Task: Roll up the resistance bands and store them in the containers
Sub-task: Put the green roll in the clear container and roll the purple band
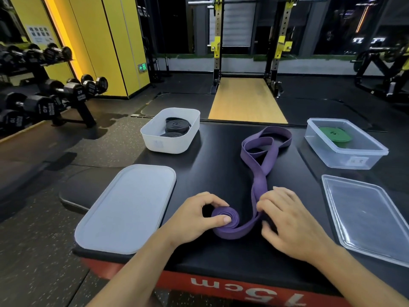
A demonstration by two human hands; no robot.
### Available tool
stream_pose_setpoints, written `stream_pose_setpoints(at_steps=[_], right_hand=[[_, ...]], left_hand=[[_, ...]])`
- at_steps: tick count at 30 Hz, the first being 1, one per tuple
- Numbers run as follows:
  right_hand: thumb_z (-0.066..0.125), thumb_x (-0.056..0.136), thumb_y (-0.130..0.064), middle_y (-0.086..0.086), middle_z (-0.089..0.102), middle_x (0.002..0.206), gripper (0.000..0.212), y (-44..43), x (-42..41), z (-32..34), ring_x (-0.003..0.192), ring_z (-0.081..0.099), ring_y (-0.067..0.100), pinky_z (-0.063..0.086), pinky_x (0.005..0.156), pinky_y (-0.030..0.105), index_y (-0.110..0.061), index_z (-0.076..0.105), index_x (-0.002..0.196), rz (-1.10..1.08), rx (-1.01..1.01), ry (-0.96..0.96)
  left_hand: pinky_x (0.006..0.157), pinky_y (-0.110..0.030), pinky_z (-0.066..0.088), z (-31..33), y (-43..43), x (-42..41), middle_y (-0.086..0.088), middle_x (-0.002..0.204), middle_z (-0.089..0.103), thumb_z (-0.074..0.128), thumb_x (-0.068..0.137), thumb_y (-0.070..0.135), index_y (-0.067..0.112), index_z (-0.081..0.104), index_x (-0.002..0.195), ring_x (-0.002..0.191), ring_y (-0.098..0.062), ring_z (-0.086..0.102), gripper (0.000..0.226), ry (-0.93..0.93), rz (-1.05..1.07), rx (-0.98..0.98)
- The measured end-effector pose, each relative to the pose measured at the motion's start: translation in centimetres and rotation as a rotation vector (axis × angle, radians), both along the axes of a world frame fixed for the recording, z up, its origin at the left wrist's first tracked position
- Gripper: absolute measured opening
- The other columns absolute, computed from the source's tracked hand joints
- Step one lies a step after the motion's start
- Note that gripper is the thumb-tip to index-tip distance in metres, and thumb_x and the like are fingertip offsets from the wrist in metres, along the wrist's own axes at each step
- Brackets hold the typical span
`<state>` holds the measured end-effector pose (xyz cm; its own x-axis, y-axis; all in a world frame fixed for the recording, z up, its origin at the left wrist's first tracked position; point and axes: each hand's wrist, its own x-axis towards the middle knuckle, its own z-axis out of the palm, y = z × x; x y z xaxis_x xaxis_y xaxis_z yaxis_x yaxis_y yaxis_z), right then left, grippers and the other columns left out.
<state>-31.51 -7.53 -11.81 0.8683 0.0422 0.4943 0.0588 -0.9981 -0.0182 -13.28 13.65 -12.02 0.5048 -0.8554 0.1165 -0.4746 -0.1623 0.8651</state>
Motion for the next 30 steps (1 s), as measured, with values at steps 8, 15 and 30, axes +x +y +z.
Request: stream_pose_setpoints(at_steps=[8, 15, 30], right_hand=[[0.056, 0.079, -0.015, -0.01, 0.064, 0.091, 0.007, -0.2, 0.4, -0.1, 0.106, 0.066, 0.015, 0.025, 0.121, 0.045, -0.02, 0.057, 0.084, -0.024, -0.06, 0.001], [0.054, 0.09, -0.03, -0.014, 0.064, 0.087, 0.011, -0.1, 0.4, -0.3, 0.079, 0.057, 0.022, 0.037, 0.1, 0.042, -0.025, 0.062, 0.085, -0.154, -0.179, -0.02], [0.063, 0.082, -0.026, -0.013, 0.052, 0.118, 0.014, 1.2, 0.0, 0.4, 0.083, 0.054, 0.01, 0.051, 0.07, 0.032, -0.026, 0.064, 0.096, -0.038, 0.088, 0.148]], left_hand=[[0.097, -0.017, 0.046, 0.0, -0.1, 0.0, 0.012, 0.111, 0.071, 0.084, 0.086, 0.035, 0.039, 0.073, 0.107, 0.109, -0.004, 0.065, 0.024, -0.004, 0.003, 0.004], [0.096, -0.015, 0.045, 0.0, -0.1, 0.0, 0.014, 0.11, 0.071, 0.084, 0.086, 0.035, 0.041, 0.073, 0.106, 0.109, -0.003, 0.064, 0.023, -0.015, 0.005, 0.009], [0.101, -0.021, 0.046, -0.2, -0.1, 0.2, 0.016, 0.111, 0.072, 0.084, 0.085, 0.038, 0.042, 0.074, 0.106, 0.112, -0.001, 0.064, 0.024, -0.016, 0.005, 0.014]])
